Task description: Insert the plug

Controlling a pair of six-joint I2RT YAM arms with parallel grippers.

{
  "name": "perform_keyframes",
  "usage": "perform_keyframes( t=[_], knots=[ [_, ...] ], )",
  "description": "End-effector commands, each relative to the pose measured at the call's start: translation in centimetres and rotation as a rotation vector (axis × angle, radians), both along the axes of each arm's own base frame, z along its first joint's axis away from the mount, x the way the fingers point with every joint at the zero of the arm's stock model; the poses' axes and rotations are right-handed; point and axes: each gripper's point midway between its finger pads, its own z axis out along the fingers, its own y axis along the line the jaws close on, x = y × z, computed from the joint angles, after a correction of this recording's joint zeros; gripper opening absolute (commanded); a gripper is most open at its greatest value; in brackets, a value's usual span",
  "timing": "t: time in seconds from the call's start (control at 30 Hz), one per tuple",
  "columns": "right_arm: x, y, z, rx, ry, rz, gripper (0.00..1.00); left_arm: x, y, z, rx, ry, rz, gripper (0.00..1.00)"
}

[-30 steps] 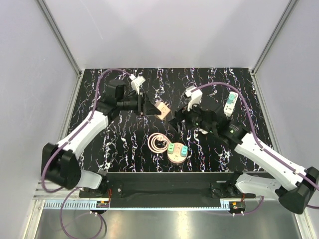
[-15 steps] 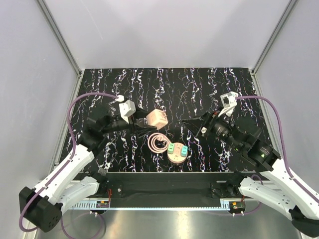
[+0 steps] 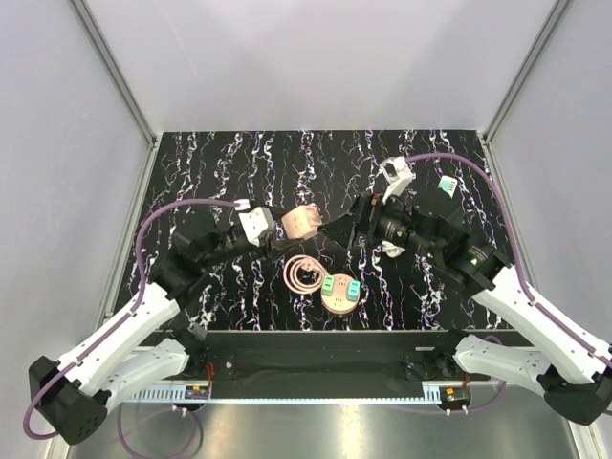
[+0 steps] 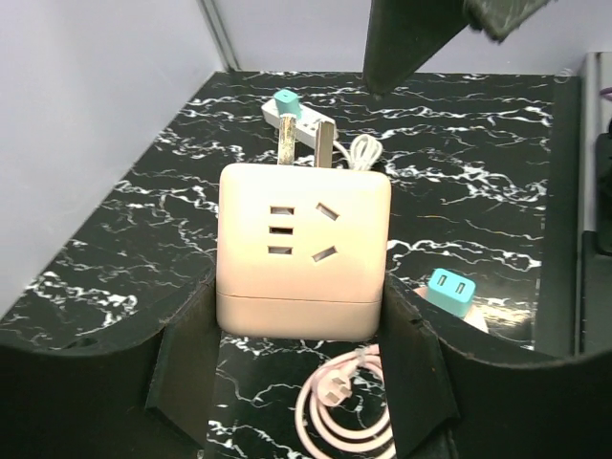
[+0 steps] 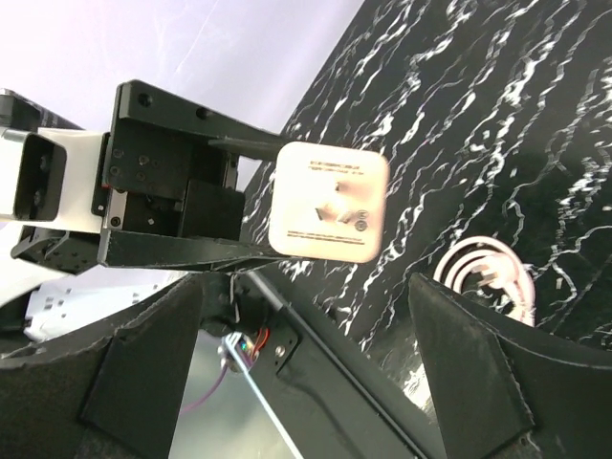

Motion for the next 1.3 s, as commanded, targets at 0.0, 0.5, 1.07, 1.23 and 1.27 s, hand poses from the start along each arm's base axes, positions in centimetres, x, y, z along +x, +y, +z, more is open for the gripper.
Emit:
perform_keyframes(
  t=[0.0,0.5,1.07,1.23,1.27],
  knots=[
    [-1.0,1.2,2.3,0.016,-0.034,0.099,0.94,0.6,0.7,3.5,-0.027,-0.154,0.064,0.00],
    [1.6,2.2,0.0,-0.143,-0.014,0.072,0.91,-0.2,0.2,5.1,-0.106,-0.046,0.093,0.00],
    [-2.1,-1.1,8.8,0.079,-0.533,0.107,0.91,-3.7,-0.1,19.2,-0.833,0.497,-0.394,0.00],
    [-2.2,-1.4,7.6,-0.012,-0.806,0.139,0.91,-4.6,-0.3,20.4,-0.865,0.623,-0.566,0.00],
    [-2.0,-1.5,7.5,-0.048,-0.875,0.135,0.91,-5.2,0.0,20.9,-0.876,0.638,-0.608,0.00]
  ],
)
